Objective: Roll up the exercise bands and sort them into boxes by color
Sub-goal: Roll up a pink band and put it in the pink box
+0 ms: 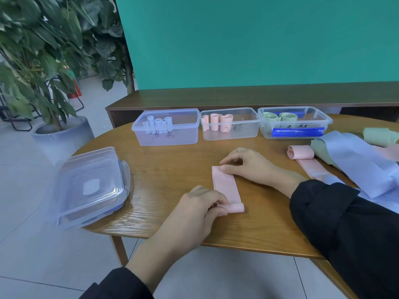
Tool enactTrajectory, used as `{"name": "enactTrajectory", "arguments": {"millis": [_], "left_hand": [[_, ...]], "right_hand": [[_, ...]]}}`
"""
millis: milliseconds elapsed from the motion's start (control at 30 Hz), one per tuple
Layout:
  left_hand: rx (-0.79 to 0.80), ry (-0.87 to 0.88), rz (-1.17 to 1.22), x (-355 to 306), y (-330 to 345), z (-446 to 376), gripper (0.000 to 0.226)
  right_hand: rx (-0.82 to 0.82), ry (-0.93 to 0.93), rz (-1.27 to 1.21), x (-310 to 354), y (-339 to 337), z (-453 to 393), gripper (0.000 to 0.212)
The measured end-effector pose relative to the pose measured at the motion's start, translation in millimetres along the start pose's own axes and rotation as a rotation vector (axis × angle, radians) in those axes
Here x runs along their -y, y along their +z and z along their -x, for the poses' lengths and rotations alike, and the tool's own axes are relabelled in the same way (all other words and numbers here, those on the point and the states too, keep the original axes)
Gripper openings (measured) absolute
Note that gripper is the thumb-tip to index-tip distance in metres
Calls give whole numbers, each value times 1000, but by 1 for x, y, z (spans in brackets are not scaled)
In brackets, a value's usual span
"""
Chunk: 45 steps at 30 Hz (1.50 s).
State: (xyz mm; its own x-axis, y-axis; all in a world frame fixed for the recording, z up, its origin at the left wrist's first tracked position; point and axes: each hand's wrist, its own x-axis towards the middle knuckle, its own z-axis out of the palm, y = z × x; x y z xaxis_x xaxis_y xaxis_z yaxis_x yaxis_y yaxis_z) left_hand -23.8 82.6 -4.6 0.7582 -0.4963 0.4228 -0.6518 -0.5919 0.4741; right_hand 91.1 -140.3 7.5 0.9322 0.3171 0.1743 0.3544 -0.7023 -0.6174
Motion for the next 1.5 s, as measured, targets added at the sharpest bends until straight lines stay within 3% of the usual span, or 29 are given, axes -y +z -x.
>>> {"name": "enactTrajectory", "arguments": {"millis": [167,333,633,900,1133,1233,1367,1500], "left_hand": [[12,15,-16,2,0,0,7],[6,61,-18,3,-1,1,13],[-51,24,-97,3,11,-1,20],[34,16,-145,6,10,-9,29],[-66,24,-121,9,18,-14,24],[-101,-5,-86,9,17,-14,39],[-133,-53,-100,5,15,-16,21],[-155,-23,-169,5,20,-16,25]], "right_hand": [[15,-17,-136,0,3,-14,4],[-17,12,-255,-2,1,-16,14],[-37,-92,-37,-8,1,-19,14],[-44,-79,-73,-10,4,-18,12],[-58,-83,-77,-9,6,-17,13],[-55,-81,-98,-10,6,-17,13],[-50,-80,-107,-9,6,-17,15],[-43,-67,-108,-9,5,-16,16]]}}
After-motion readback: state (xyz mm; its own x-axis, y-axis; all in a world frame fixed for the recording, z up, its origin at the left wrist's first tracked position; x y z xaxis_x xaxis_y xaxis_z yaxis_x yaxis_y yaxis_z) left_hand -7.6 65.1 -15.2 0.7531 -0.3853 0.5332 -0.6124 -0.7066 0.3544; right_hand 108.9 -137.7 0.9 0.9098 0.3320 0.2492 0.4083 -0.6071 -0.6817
